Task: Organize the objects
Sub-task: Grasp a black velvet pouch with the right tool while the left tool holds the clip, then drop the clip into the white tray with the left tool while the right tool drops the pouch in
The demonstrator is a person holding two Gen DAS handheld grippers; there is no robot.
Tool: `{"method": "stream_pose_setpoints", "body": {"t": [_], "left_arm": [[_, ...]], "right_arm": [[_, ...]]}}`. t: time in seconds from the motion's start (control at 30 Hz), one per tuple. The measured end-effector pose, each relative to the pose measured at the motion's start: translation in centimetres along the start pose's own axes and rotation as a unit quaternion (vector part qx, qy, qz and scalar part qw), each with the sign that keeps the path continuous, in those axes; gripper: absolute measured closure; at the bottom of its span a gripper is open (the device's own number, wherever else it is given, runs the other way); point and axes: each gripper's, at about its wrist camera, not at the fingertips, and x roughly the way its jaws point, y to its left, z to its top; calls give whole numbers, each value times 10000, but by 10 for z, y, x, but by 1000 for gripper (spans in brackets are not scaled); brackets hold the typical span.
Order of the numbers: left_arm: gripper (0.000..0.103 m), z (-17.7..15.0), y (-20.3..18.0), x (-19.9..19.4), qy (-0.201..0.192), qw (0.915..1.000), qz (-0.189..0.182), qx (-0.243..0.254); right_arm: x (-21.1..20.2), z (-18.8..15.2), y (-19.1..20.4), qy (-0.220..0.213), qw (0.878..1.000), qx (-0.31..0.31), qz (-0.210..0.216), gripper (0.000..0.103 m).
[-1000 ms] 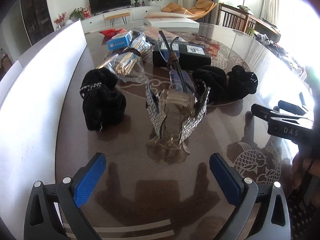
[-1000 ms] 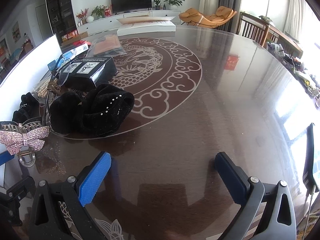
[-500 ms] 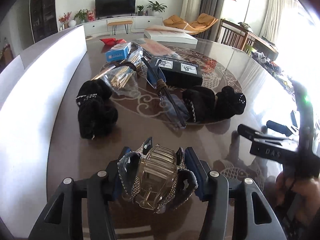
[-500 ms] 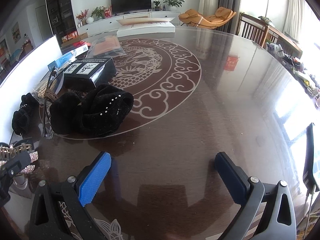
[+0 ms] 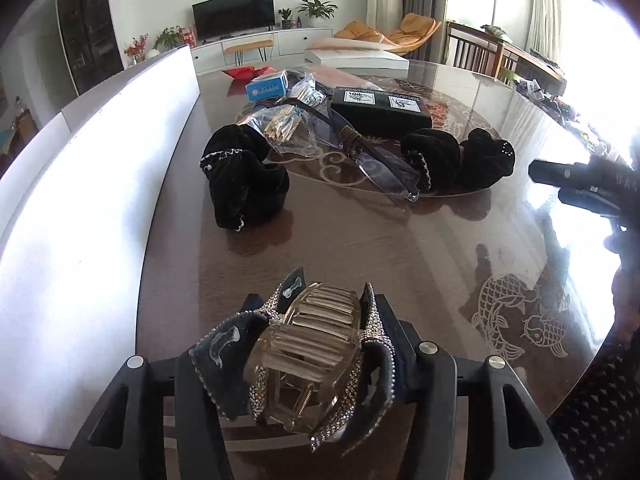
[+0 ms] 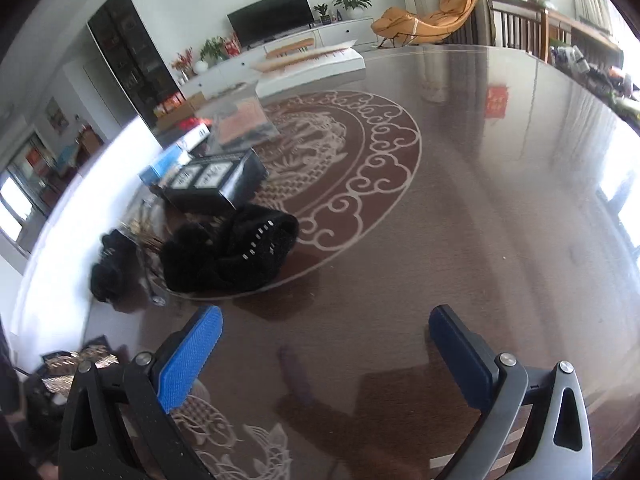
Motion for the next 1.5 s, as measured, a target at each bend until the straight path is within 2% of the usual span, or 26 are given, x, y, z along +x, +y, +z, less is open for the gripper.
{"method": "stream_pose_setpoints", "body": {"t": [0.03, 0.1, 0.17, 0.27, 0.3, 0.33, 0.37, 0.4, 0.43, 0.5, 0.53, 0.57, 0.63, 0.7, 0.77, 0.8, 0.83, 0.87, 0.93, 1.0, 1.1, 1.2, 1.3, 1.37, 1.47, 1.5], "left_arm": [[49, -2, 0, 0, -20, 10000, -35, -12], [49, -3, -3, -1, -40, 9999, -103, 7], [49, -3, -7, -2, -33, 9998, -176, 54], [49, -4, -10, -5, -23, 9997, -238, 82], [49, -5, -9, -6, -22, 9996, -264, 49], [49, -6, -7, -7, -21, 9996, -293, 9], [49, -6, -4, -9, -20, 9995, -318, -33], [49, -8, -2, -11, -20, 9994, -334, -72], [49, -10, 0, -13, -18, 9993, -350, -107], [49, -11, 3, -15, 6, 9991, -392, -148], [49, -11, 4, -16, 17, 9990, -413, -160], [49, -11, 4, -16, 23, 9989, -434, -172], [49, -10, 2, -15, 24, 9987, -477, -198], [49, -8, 0, -14, 37, 9983, -542, -233], [49, -7, -2, -18, 10, 9980, -591, -234], [49, -6, -3, -21, -25, 9979, -603, -216], [49, -5, -2, -25, -62, 9979, -614, -199], [49, -2, -1, -30, -105, 9977, -639, -195], [49, 3, 2, -42, -181, 9970, -724, -213], [49, 11, 7, -58, -275, 9964, -775, -204], [49, 26, 29, -89, -472, 9947, -853, -313], [49, 40, 69, -117, -717, 9945, -545, -542], [49, 50, 116, -135, -896, 9932, 64, -741], [49, 53, 147, -140, -915, 9906, 585, -830], [49, 53, 191, -135, -715, 9852, 1129, -1076], [43, 52, 204, -128, -560, 9832, 1298, -1152]], "right_arm": [[-5, 11, 5, -18, 9999, -134, 31, 0], [-6, 33, 28, 110, 9963, -853, 91, 0], [6, 49, 60, 431, 9828, -1762, 355, 0], [32, 54, 96, 674, 9582, -2762, 304, 0], [43, 51, 102, 862, 9500, -2989, 261, 4], [53, 42, 103, 1099, 9426, -3143, 260, 19], [60, 36, 104, 1369, 9364, -3213, 337, 27], [61, 29, 102, 1581, 9328, -3208, 439, 37], [57, 23, 98, 1746, 9308, -3148, 642, 41], [43, 14, 91, 1916, 9311, -2950, 968, 41], [37, 12, 89, 1937, 9336, -2855, 966, 40], [32, 13, 88, 1890, 9375, -2787, 879, 39], [26, 17, 92, 1720, 9449, -2688, 726, 21], [29, 20, 104, 1588, 9459, -2729, 748, 19], [43, 17, 118, 1577, 9403, -2955, 600, 19], [49, 13, 123, 1569, 9379, -3058, 479, 29], [54, 10, 126, 1617, 9352, -3134, 334, 54], [59, 6, 126, 1718, 9329, -3159, 179, 67], [55, 5, 119, 1713, 9376, -3024, 108, 75], [37, 11, 109, 1611, 9480, -2745, 81, 76], [-9, 31, 113, 1274, 9653, -2224, 488, 76], [-52, 50, 151, 899, 9676, -2077, 1123, 76], [-72, 58, 211, 693, 9571, -2094, 1879, 76], [-68, 57, 257, 680, 9476, -2108, 2302, 76], [-52, 46, 316, 728, 9368, -2103, 2700, 74], [-44, 41, 331, 764, 9332, -2084, 2826, 70]]}}
